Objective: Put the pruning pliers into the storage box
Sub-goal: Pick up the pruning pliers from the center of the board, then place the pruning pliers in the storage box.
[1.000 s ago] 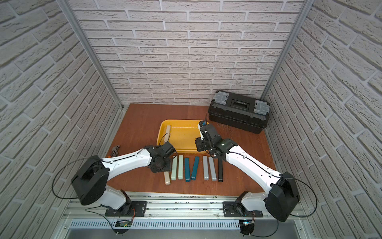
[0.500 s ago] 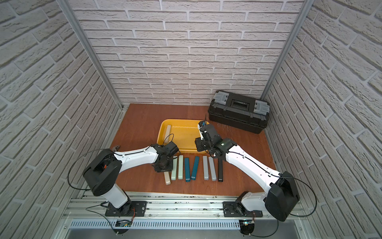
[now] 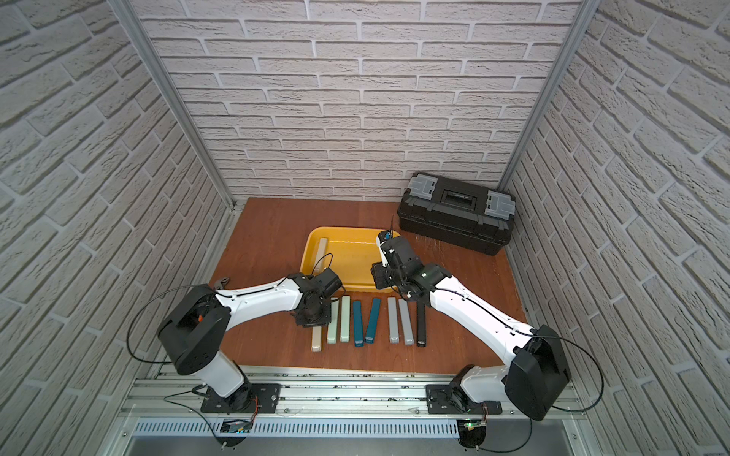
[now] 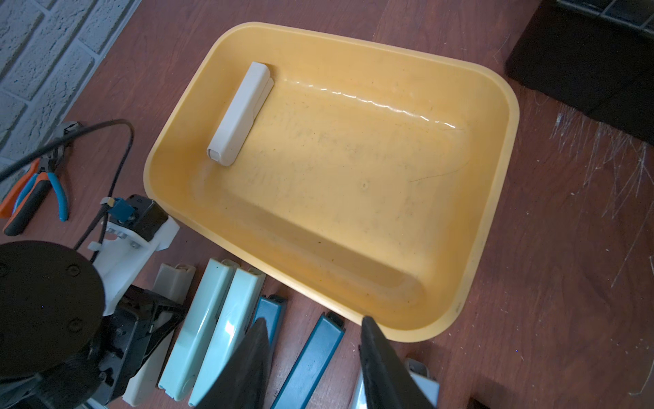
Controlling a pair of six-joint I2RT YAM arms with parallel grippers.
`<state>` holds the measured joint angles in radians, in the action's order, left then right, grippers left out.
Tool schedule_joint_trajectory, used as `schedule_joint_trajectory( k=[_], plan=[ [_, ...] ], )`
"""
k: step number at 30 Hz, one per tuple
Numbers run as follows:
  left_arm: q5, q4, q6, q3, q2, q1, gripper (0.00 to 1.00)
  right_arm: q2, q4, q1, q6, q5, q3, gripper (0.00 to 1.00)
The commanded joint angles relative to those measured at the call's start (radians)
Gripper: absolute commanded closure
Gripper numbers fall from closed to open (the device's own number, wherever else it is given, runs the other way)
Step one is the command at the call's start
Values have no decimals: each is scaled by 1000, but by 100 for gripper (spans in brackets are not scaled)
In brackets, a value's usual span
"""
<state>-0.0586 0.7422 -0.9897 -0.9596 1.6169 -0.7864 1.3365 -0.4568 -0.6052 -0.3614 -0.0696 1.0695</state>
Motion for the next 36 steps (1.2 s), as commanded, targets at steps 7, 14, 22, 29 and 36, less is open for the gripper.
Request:
schedule_joint_trajectory(
  k=[7, 14, 22, 29, 36],
  plan=[
    [-32, 162, 30, -163, -147, 46, 72, -1, 32, -8, 4, 21, 38, 56],
    [-43, 251, 192, -445, -82, 147, 72, -51, 13, -8, 1, -5, 31, 56],
    [-16, 276, 362, -781, 174, 245, 71, -107, 3, -8, 0, -48, -10, 56],
    [-9, 289, 460, -1030, 421, 264, 71, -110, 4, -7, 28, -90, -9, 56],
    [-2, 279, 493, -1161, 588, 280, 71, -101, -16, -7, 23, -118, -6, 56]
  ],
)
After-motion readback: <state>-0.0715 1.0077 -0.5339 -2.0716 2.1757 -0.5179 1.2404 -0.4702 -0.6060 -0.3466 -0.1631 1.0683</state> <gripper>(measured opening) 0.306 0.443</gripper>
